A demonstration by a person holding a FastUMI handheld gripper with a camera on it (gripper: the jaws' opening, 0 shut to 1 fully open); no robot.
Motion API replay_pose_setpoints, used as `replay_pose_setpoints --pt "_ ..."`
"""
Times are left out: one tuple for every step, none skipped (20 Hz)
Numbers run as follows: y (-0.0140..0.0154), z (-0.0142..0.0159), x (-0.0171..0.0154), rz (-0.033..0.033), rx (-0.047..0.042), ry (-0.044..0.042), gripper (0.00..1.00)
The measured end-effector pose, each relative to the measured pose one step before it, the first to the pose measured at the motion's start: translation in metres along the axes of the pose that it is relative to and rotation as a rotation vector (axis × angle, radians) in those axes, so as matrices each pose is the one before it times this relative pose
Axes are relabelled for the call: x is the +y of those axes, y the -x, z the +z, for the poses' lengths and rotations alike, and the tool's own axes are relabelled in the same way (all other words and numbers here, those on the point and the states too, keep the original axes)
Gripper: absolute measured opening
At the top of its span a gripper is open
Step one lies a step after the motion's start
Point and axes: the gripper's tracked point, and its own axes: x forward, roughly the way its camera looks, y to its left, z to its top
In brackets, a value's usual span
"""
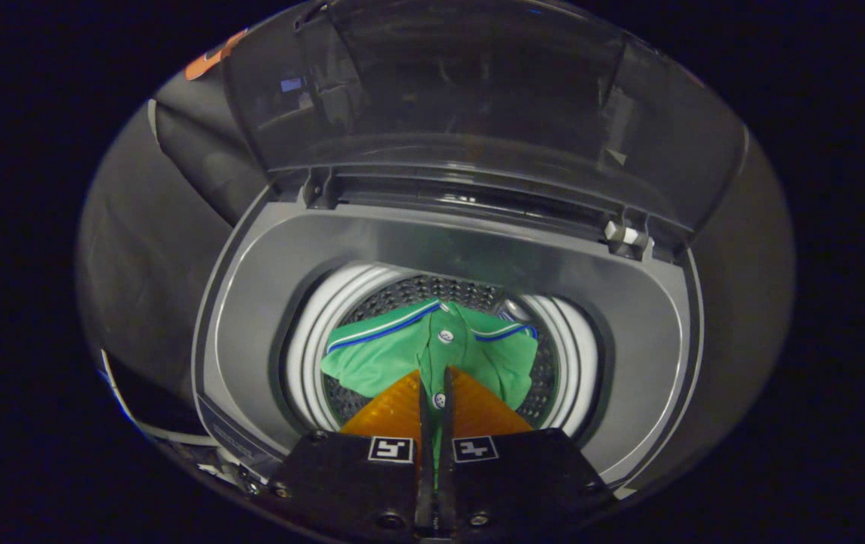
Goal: Put the clothes into the washing machine and then close the washing machine lid.
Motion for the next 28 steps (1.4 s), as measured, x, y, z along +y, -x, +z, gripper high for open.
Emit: replay_pose_setpoints --pt "-0.00002 0.00058 0.00127 -0.00112 0.00444 -0.00103 0.06" --pt "0.00010 -0.00075 -0.00073 -0.00126 0.00205 0.00403 0.06" --pt "-0.00016 0.00111 -0.00032 -0.00162 0.00119 0.00572 0.06" --pt "-0.00036 0.00047 -0.00026 -0.00088 -0.00203 0.00485 0.06" --pt "-0.00027 0.00144 0.00047 -0.00050 -0.00007 0.00360 0.06" --pt "0.00010 -0.00071 0.00030 0.00084 0.00341 0.00186 0.06" --pt "-0.00009 0.00047 -0.00001 -0.00075 0.00274 -0.00189 0.06" --pt "0.00015 -0.00068 -0.00072 0.00034 0.00023 -0.00217 0.06" --pt "-0.00103 0.00026 0.00019 0.00270 0.00337 -0.00083 0.06" --pt "-0.00612 -0.00597 0.00076 0.00704 0.03027 -0.00065 0.08" --pt "0.00214 -0.01034 -0.00667 -0.02885 0.06877 0.01285 0.40" --pt "-0.00730 -0.01235 -0.00244 -0.00375 0.04522 0.02582 0.72" --pt "-0.00219 0.00149 -0.00228 -0.00466 -0.01769 0.00799 1.00" --pt "0.00142 0.00321 -0.00558 -0.02059 -0.02930 0.00952 1.00" --pt "0.00334 0.00393 -0.00144 -0.00253 -0.02496 0.01172 1.00" --pt "0.00552 0.00463 0.00154 -0.00047 -0.01866 0.02711 1.00" --pt "0.00599 0.00236 0.00295 0.00844 -0.01228 0.02484 1.00" --pt "0.00800 0.00507 0.00419 0.01075 -0.02908 0.02090 1.00" --pt "0.00964 0.00736 0.00219 0.00818 -0.03693 0.01873 1.00" --pt "0.01124 0.00906 0.00315 0.00712 -0.04086 0.01711 1.00" --pt "0.01185 0.01063 0.00479 0.01545 -0.03596 0.01739 1.00" --pt "0.01326 0.01169 0.00532 0.02407 -0.02947 0.02114 1.00" --pt "0.01078 0.01057 0.00375 0.02231 -0.02215 0.01532 1.00" --pt "0.01482 0.01613 0.00320 0.01888 -0.03618 0.01830 1.00" --pt "0.01324 0.01672 0.00076 0.00797 -0.04161 0.01476 1.00" --pt "0.01496 0.01796 0.00141 0.01329 -0.05125 0.01282 1.00" --pt "0.01821 0.02441 0.00201 0.02189 -0.05762 0.00693 1.00" --pt "0.01537 0.02096 0.00221 0.01653 -0.04955 -0.00176 1.00"
